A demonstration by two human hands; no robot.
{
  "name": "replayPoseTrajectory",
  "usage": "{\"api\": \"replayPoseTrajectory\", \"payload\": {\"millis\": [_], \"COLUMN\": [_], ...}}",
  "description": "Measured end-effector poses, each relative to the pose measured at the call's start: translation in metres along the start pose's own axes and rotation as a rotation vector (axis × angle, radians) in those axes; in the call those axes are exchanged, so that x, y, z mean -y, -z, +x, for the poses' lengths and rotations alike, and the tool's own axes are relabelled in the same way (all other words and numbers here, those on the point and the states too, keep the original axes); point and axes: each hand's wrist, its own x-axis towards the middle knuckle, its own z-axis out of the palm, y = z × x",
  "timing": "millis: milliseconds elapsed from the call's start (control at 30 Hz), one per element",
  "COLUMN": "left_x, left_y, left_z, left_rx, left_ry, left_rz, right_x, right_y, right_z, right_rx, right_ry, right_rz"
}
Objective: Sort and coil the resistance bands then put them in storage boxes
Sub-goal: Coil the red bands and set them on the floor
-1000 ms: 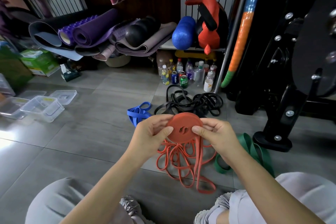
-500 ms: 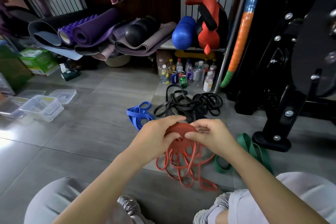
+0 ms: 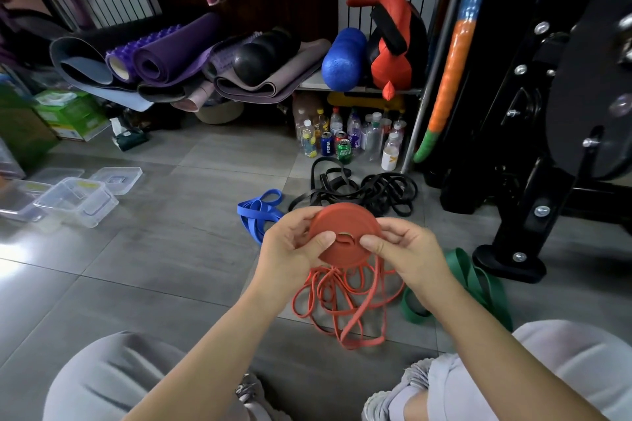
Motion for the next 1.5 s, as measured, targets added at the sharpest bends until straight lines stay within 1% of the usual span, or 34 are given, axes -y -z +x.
{"api": "replayPoseTrajectory", "payload": {"millis": [100, 167, 200, 233, 267, 333, 367, 400, 433, 467, 567, 633, 733, 800, 867, 933, 1000, 1033, 1067, 1167, 1233, 1300, 1367, 1500], "left_x": [0.002, 0.003, 0.003, 0.002, 0.001, -0.005, -0.009, -0.012, -0.015, -0.018, -0.015, -0.01, -0.004, -0.002, -0.002, -0.001, -0.001, 0.0, 0.0, -0.006, -0.01, -0.012, -0.014, -0.014], "left_y": [-0.004, -0.004, -0.003, -0.001, 0.002, 0.006, 0.006, 0.005, 0.004, 0.004, 0.01, 0.013, 0.016, 0.016, 0.013, 0.008, 0.004, 0.003, 0.003, 0.007, 0.009, 0.008, 0.008, 0.012], "left_z": [-0.002, -0.003, -0.003, -0.003, -0.003, -0.001, 0.001, 0.002, 0.003, 0.004, 0.008, 0.008, 0.009, 0.009, 0.007, 0.005, 0.004, 0.003, 0.003, 0.005, 0.006, 0.009, 0.012, 0.014], "left_rx": [-0.02, 0.011, 0.045, 0.08, 0.11, 0.182, 0.244, 0.312, 0.362, 0.387, 0.383, 0.316, 0.185, 0.109, 0.047, 0.005, 0.007, 0.022, 0.041, 0.101, 0.183, 0.277, 0.28, 0.204], "left_ry": [0.033, 0.04, 0.022, -0.018, -0.082, -0.293, -0.409, -0.483, -0.514, -0.515, -0.478, -0.472, -0.454, -0.451, -0.428, -0.389, -0.317, -0.294, -0.289, -0.314, -0.382, -0.427, -0.411, -0.385], "left_rz": [0.028, 0.076, 0.137, 0.258, 0.442, 0.851, 1.002, 1.107, 1.166, 1.173, 1.031, 0.962, 0.846, 0.769, 0.681, 0.571, 0.462, 0.46, 0.506, 0.811, 1.017, 1.142, 1.115, 0.88], "right_x": [0.001, 0.003, 0.003, 0.004, 0.004, 0.005, 0.005, 0.005, 0.006, 0.006, 0.006, 0.003, -0.002, -0.001, 0.002, 0.006, 0.009, 0.01, 0.011, 0.014, 0.014, 0.015, 0.017, 0.019], "right_y": [0.002, 0.004, 0.004, 0.005, 0.005, 0.003, 0.002, 0.0, -0.002, -0.003, -0.005, -0.003, 0.0, 0.001, 0.001, -0.002, -0.004, -0.004, -0.004, -0.002, -0.003, -0.005, -0.007, -0.005], "right_z": [-0.001, 0.0, 0.0, 0.0, 0.0, 0.0, 0.0, 0.0, 0.0, 0.0, 0.001, 0.0, -0.005, -0.007, -0.006, -0.004, -0.002, -0.001, 0.0, 0.004, 0.006, 0.008, 0.01, 0.009], "right_rx": [-0.078, -0.08, -0.067, -0.046, -0.022, 0.02, 0.036, 0.05, 0.061, 0.064, 0.045, 0.058, 0.073, 0.06, 0.027, 0.001, -0.012, -0.013, -0.006, 0.045, 0.077, 0.094, 0.083, 0.054], "right_ry": [0.024, 0.043, 0.048, 0.046, 0.035, 0.007, -0.005, -0.011, -0.013, -0.013, -0.037, -0.072, -0.084, -0.087, -0.053, -0.006, 0.017, 0.016, 0.01, -0.008, -0.003, 0.023, 0.041, 0.006], "right_rz": [-0.105, -0.175, -0.211, -0.244, -0.273, -0.312, -0.321, -0.327, -0.338, -0.35, -0.315, -0.262, -0.291, -0.24, -0.185, -0.143, -0.099, -0.099, -0.119, -0.289, -0.421, -0.505, -0.51, -0.305]}}
